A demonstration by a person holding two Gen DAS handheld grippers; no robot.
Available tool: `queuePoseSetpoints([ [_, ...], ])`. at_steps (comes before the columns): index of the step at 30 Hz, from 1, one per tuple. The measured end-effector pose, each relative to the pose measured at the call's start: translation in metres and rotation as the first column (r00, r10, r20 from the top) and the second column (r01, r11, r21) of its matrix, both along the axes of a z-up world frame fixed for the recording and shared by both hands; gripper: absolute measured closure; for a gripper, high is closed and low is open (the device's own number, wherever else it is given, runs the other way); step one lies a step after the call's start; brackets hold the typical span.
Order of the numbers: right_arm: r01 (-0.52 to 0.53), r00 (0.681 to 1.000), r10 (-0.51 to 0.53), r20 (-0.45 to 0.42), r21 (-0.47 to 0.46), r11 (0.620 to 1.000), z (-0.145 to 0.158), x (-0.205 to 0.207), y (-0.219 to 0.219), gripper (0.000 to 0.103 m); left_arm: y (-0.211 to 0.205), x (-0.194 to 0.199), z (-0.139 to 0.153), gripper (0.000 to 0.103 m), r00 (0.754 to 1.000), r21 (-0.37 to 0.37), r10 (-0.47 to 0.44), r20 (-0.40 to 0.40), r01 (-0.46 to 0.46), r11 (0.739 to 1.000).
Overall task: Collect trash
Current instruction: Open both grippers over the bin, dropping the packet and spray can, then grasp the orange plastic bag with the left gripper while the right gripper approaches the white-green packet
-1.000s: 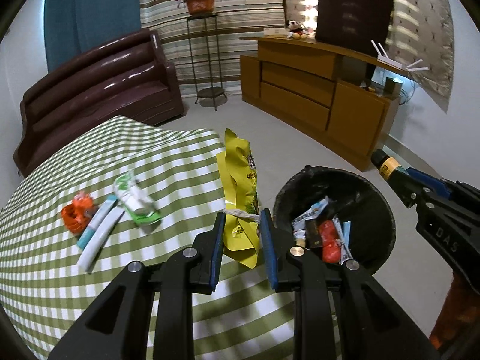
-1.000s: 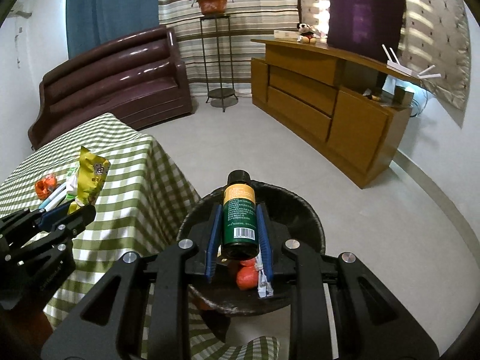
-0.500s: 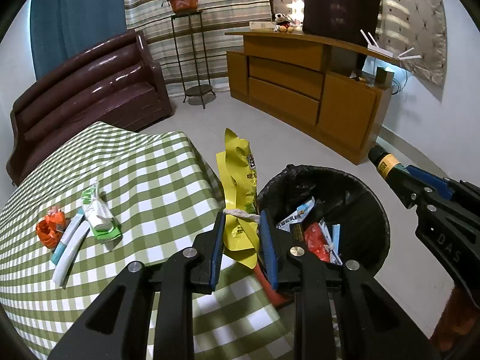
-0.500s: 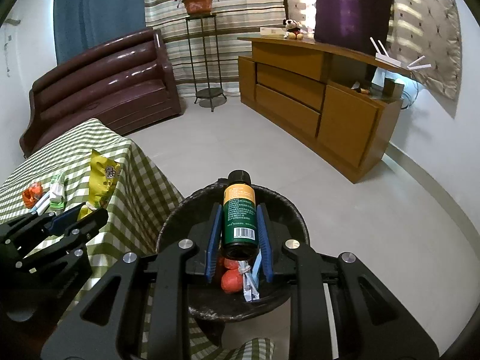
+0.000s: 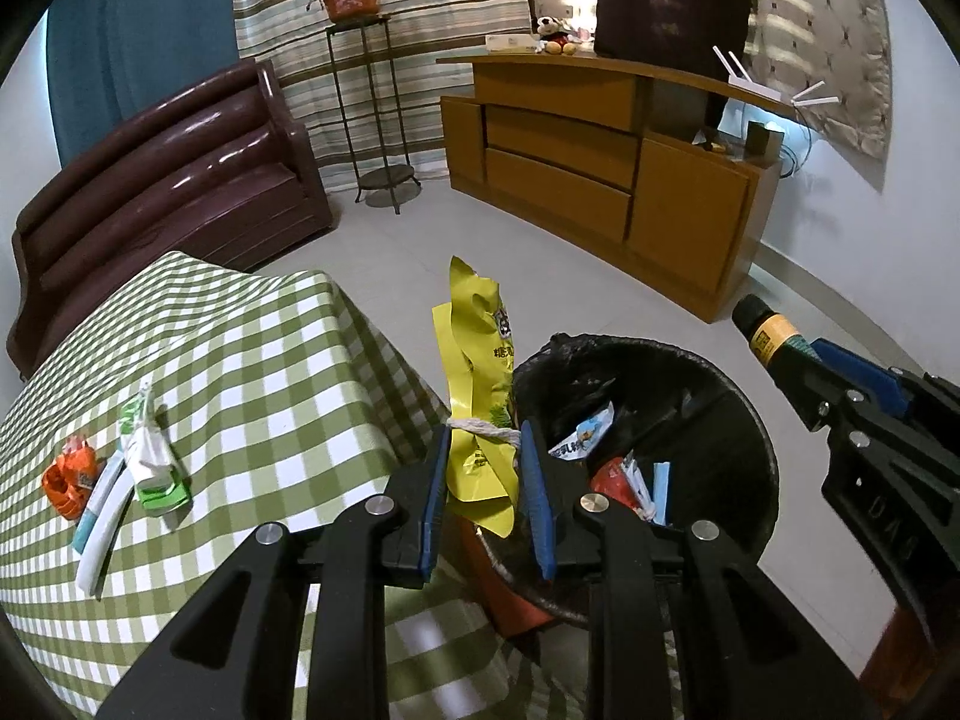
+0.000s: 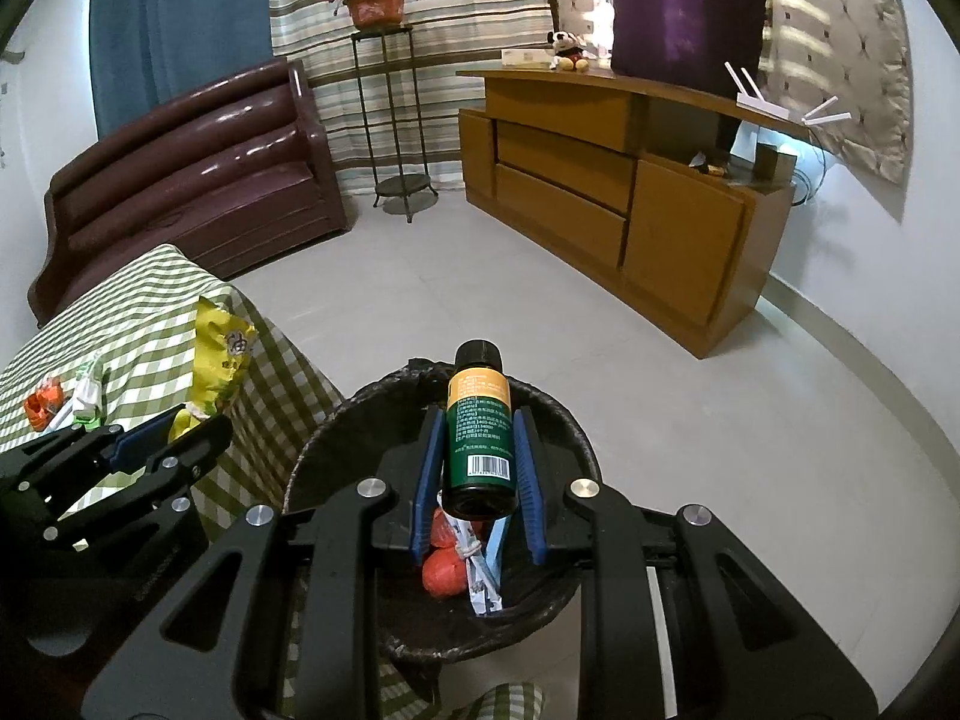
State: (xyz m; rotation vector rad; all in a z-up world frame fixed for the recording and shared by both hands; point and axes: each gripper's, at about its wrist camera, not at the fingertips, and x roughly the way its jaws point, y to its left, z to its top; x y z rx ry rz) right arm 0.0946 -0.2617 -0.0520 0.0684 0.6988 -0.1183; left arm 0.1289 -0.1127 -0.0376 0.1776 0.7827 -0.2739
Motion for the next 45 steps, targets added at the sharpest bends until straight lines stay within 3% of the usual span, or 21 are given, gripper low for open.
queuePoseSetpoints([
  [4, 0.011, 1.000, -0.011, 0.001, 0.013, 1.000, -0.001, 0.003, -0.002, 0.078, -0.005, 0.005, -0.004, 0.077, 1.000, 0.006, 0.002, -0.008, -0.002, 1.000],
  [8, 0.026, 1.000, -0.026, 0.008, 0.014, 1.000, -0.001, 0.002, -0.005, 0.069, 0.001, 0.006, -0.005, 0.061, 1.000, 0.004, 0.002, -0.016, -0.002, 1.000],
  [13, 0.034, 0.999, -0.034, 0.014, 0.013, 0.999, 0.000, 0.001, -0.007, 0.069, -0.002, 0.006, -0.003, 0.053, 1.000, 0.004, 0.001, -0.011, -0.001, 1.000],
  [19, 0.036, 0.999, -0.036, 0.018, 0.011, 0.999, 0.002, 0.001, -0.007, 0.067, -0.004, 0.006, 0.000, 0.050, 1.000, 0.002, 0.005, -0.007, -0.005, 1.000],
  [27, 0.016, 0.999, -0.018, 0.034, 0.036, 0.999, 0.008, 0.000, -0.006, 0.045, 0.005, 0.001, 0.009, 0.047, 1.000, -0.011, 0.017, 0.002, -0.017, 1.000],
  [35, -0.033, 0.999, 0.031, 0.030, 0.056, 0.998, 0.009, -0.001, 0.012, 0.043, 0.038, -0.008, 0.015, 0.046, 0.998, 0.004, 0.066, 0.019, -0.066, 0.998],
  [45, -0.160, 0.987, 0.160, 0.011, 0.034, 0.986, 0.010, 0.005, 0.069, 0.043, 0.105, -0.013, 0.023, 0.044, 0.981, 0.021, 0.192, 0.029, -0.192, 0.981],
])
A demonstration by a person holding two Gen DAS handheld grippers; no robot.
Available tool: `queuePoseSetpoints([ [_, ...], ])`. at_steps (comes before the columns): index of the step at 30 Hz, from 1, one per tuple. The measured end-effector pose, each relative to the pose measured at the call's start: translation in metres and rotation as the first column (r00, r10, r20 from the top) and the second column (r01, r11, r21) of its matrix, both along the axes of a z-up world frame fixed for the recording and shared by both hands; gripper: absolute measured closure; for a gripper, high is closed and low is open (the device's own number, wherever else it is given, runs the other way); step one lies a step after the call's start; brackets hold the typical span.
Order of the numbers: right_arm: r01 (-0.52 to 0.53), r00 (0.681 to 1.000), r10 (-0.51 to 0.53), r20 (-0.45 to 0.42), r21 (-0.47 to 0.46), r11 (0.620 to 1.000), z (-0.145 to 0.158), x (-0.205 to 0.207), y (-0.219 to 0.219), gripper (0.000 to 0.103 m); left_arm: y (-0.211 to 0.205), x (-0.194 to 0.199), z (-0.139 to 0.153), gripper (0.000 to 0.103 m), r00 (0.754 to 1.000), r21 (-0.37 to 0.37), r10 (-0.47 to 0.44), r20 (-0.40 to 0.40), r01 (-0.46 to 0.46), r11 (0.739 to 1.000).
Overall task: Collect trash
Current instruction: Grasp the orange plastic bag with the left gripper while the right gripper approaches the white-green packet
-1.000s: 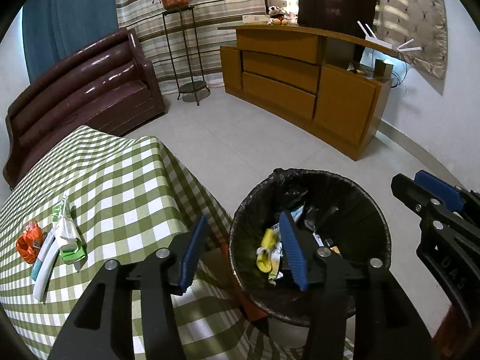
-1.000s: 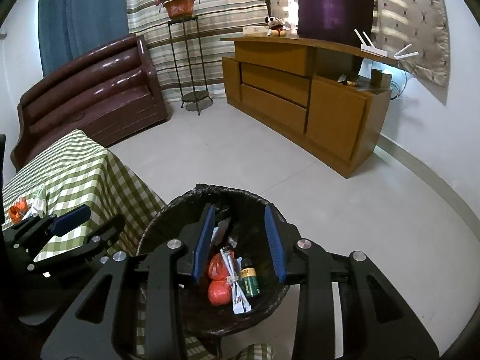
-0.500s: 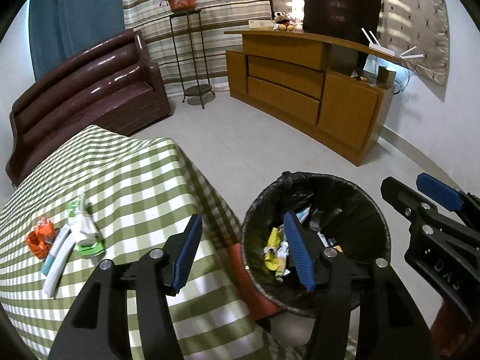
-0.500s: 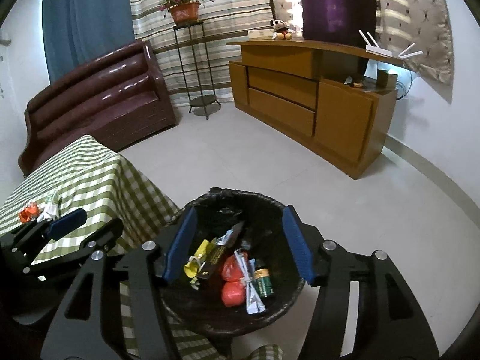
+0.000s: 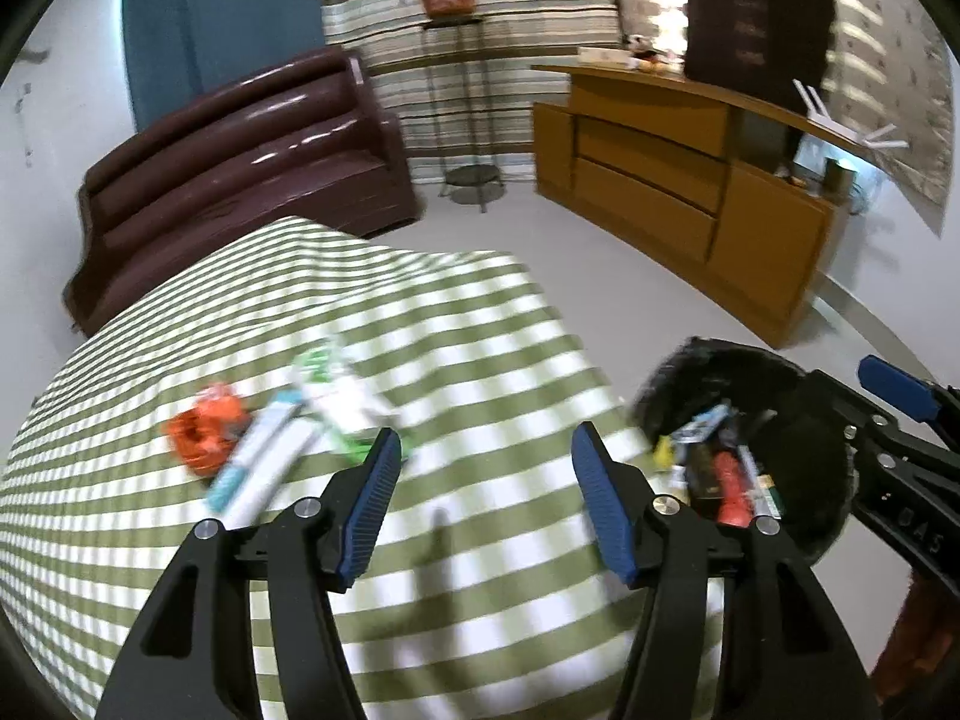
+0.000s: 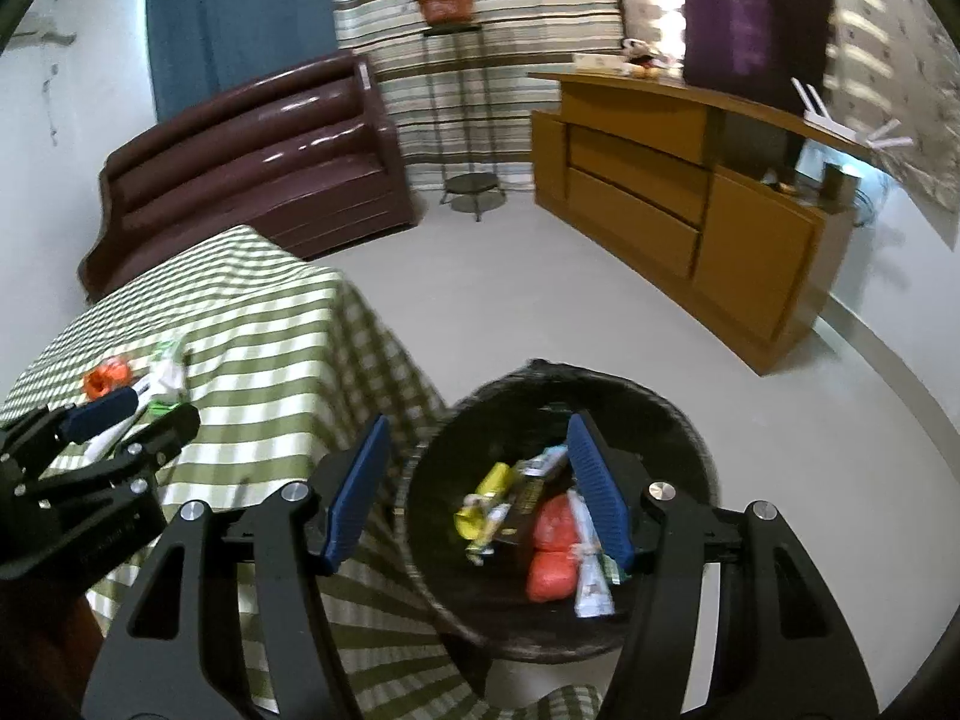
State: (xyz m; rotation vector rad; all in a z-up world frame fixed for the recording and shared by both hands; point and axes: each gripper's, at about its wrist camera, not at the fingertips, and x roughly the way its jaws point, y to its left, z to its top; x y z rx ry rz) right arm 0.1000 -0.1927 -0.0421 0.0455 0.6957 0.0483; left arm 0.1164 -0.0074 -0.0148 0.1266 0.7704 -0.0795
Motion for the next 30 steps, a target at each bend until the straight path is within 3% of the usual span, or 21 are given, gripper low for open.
queuePoseSetpoints([
  [16, -0.201, 0.980, 0.201, -0.002, -0.029, 0.979, 0.007, 0.023, 0.109, 0.043, 0.123, 0.010, -0.002, 0.039, 0.973, -0.004, 0.231, -0.015, -0.231, 0.973],
  [30, -0.254, 0.967, 0.253, -0.022, -0.042, 0.966, 0.005, 0.040, 0.147, 0.043, 0.148, 0.041, -0.018, 0.039, 0.973, -0.049, 0.212, -0.095, -0.217, 0.975],
])
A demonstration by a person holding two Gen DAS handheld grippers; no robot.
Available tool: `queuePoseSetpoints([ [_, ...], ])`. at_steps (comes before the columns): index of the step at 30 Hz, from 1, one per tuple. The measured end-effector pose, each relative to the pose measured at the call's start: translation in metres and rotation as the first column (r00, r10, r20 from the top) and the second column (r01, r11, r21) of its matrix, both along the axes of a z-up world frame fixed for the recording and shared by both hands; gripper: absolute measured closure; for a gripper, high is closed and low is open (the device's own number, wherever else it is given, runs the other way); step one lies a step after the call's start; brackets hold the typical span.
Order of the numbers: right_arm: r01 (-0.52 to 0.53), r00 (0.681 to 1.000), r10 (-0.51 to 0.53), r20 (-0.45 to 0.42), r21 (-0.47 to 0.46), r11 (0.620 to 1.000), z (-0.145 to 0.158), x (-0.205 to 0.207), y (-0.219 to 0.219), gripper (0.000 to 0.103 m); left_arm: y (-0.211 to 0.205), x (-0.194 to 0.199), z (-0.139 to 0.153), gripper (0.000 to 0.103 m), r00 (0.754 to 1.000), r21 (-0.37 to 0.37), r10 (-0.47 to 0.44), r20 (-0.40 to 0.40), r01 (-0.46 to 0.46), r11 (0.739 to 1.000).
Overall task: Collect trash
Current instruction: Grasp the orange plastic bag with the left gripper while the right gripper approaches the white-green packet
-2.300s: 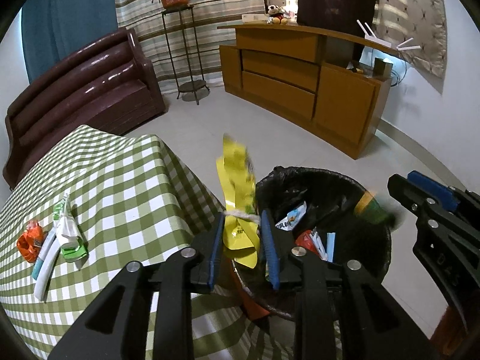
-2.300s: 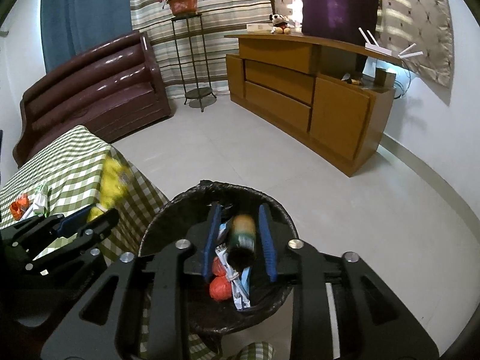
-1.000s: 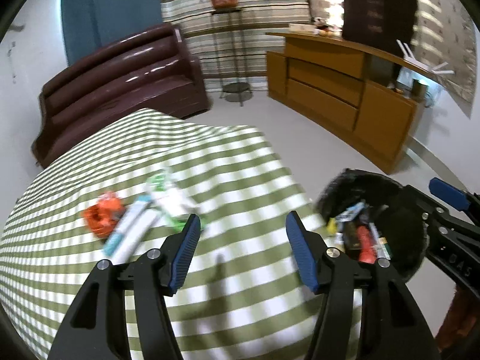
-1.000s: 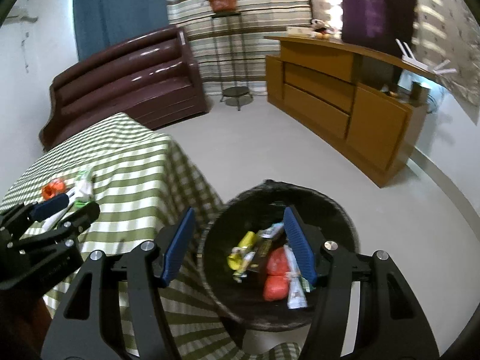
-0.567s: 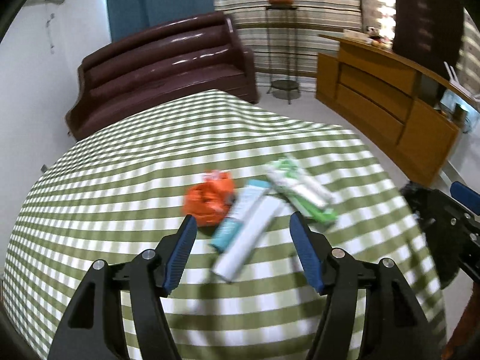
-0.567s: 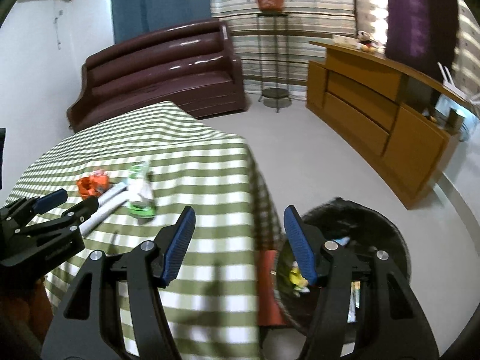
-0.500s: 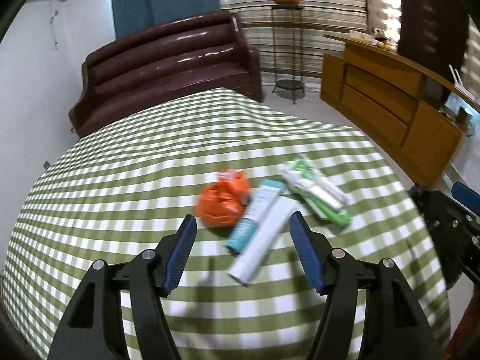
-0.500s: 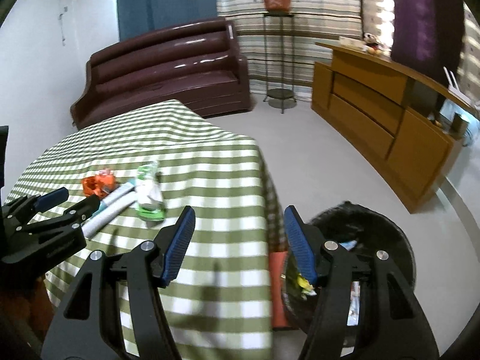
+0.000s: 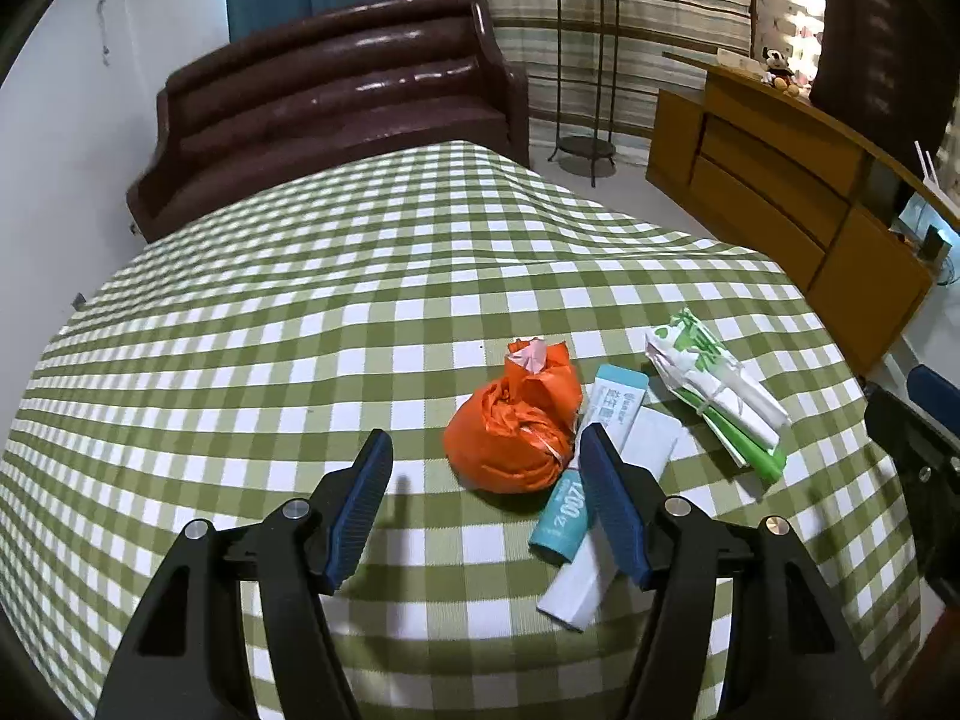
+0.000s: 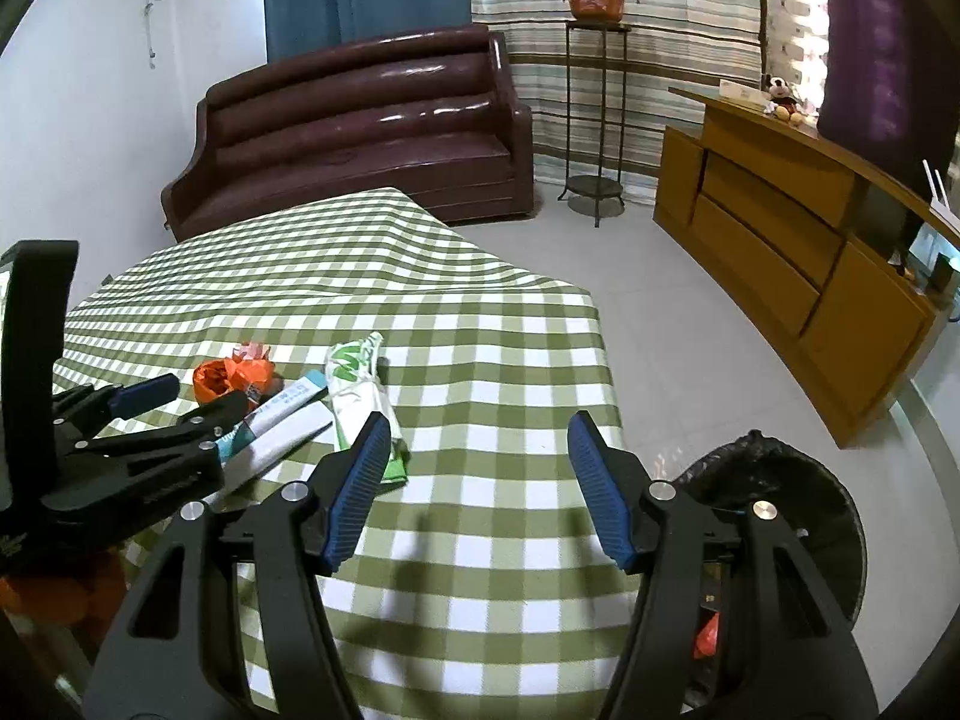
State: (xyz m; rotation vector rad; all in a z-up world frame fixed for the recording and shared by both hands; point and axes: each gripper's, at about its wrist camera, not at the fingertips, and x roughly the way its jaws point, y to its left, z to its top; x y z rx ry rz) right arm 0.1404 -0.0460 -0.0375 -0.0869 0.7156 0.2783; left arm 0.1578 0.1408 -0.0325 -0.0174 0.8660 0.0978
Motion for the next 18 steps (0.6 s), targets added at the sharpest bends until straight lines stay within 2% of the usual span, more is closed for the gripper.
queuePoseSetpoints([
  [3, -0.008, 1.000, 0.008, -0.003, -0.002, 1.000, -0.001, 0.002, 0.006, 0.043, 0.002, 0.004, -0.001, 0.040, 1.000, -0.004, -0.017, -0.006, 0.017, 1.000],
  [5, -0.013, 1.000, 0.013, -0.005, -0.004, 1.000, -0.002, 0.003, 0.009, 0.043, 0.002, 0.006, -0.002, 0.050, 0.999, -0.016, -0.033, -0.013, 0.033, 0.999],
  [7, -0.020, 1.000, 0.020, -0.007, -0.006, 1.000, -0.003, 0.005, 0.013, 0.043, -0.001, 0.010, -0.001, 0.054, 0.999, -0.020, -0.042, -0.017, 0.042, 0.999],
  [18, -0.062, 0.998, 0.062, -0.025, -0.017, 0.998, -0.009, 0.012, 0.035, 0.043, 0.012, -0.004, 0.002, 0.055, 0.999, -0.004, -0.038, 0.021, 0.038, 0.999],
])
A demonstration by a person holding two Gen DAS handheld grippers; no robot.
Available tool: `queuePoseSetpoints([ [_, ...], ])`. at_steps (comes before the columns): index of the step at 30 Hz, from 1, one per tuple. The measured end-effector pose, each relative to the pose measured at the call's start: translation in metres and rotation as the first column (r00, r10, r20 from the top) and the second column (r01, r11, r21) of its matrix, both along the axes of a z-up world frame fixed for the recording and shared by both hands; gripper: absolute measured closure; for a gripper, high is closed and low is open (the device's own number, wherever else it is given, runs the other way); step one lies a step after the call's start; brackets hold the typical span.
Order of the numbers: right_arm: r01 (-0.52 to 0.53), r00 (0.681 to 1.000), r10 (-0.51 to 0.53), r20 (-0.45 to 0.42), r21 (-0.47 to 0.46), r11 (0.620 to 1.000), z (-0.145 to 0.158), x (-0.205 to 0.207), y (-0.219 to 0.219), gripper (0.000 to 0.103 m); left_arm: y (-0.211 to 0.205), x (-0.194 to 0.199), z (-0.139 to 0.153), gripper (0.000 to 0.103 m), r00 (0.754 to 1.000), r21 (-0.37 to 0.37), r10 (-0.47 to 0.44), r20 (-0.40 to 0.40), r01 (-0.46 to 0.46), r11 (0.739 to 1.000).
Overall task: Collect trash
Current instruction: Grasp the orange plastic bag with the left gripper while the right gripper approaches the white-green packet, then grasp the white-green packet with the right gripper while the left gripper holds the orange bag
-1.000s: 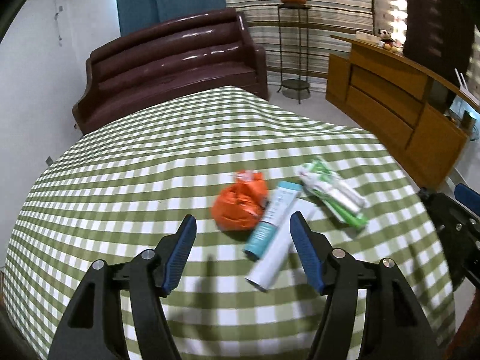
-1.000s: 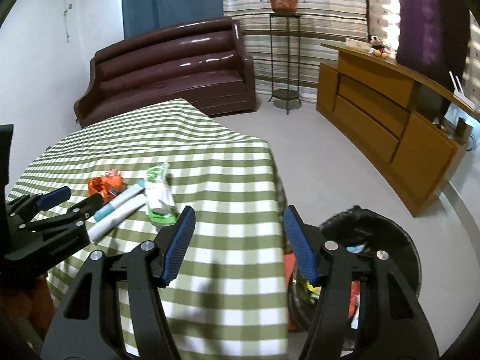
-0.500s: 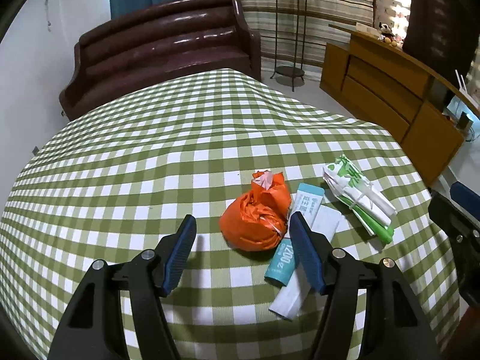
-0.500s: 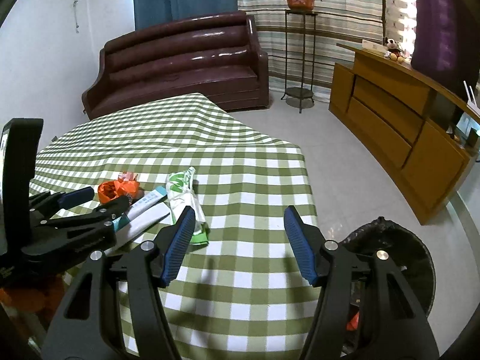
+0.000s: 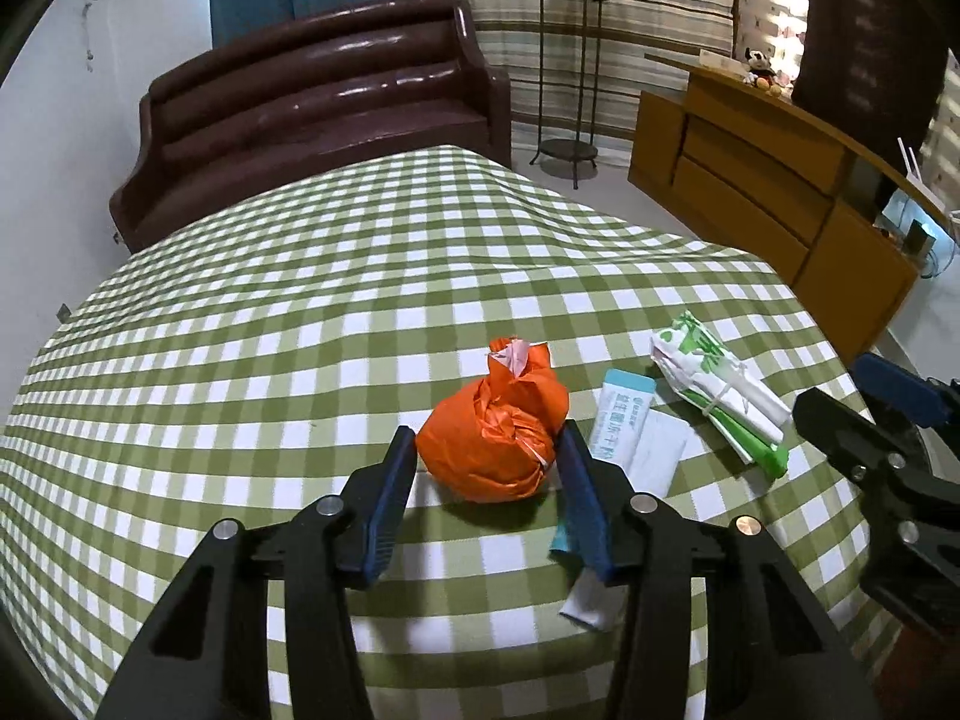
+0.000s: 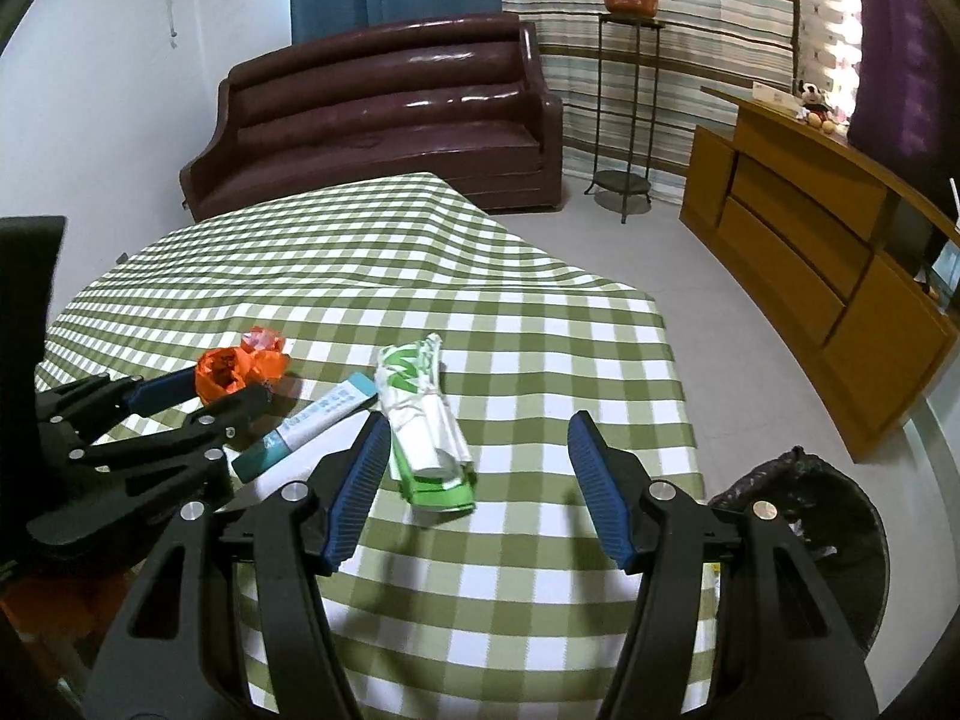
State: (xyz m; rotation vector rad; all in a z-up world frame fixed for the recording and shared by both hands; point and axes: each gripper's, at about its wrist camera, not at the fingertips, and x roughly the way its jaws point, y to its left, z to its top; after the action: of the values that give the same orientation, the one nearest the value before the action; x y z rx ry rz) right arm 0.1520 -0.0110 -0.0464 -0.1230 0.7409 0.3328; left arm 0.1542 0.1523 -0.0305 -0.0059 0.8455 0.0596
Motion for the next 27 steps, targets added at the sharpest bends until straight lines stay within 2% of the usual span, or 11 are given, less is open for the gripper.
queuePoseSetpoints([
  [16, -0.035, 0.997, 0.031, -0.067, -0.048, 0.998, -0.015, 0.024, 0.038, 0.046, 0.050, -0.019, -0.002, 0.055, 0.992, 0.019, 0.123, 0.001, -0.123, 0.992],
  [20, -0.033, 0.995, 0.027, -0.091, -0.069, 0.997, -0.019, 0.029, 0.043, 0.056, 0.059, -0.020, -0.005, 0.055, 0.990, 0.019, 0.141, -0.003, -0.141, 0.990],
  [25, -0.039, 0.993, 0.029, -0.112, -0.091, 0.995, -0.024, 0.035, 0.048, 0.061, 0.064, -0.021, -0.007, 0.055, 0.989, 0.012, 0.148, -0.007, -0.148, 0.989],
  [27, -0.042, 0.993, 0.030, -0.118, -0.099, 0.994, -0.025, 0.035, 0.049, 0.067, 0.068, -0.025, -0.009, 0.055, 0.989, 0.011, 0.149, -0.005, -0.149, 0.989],
])
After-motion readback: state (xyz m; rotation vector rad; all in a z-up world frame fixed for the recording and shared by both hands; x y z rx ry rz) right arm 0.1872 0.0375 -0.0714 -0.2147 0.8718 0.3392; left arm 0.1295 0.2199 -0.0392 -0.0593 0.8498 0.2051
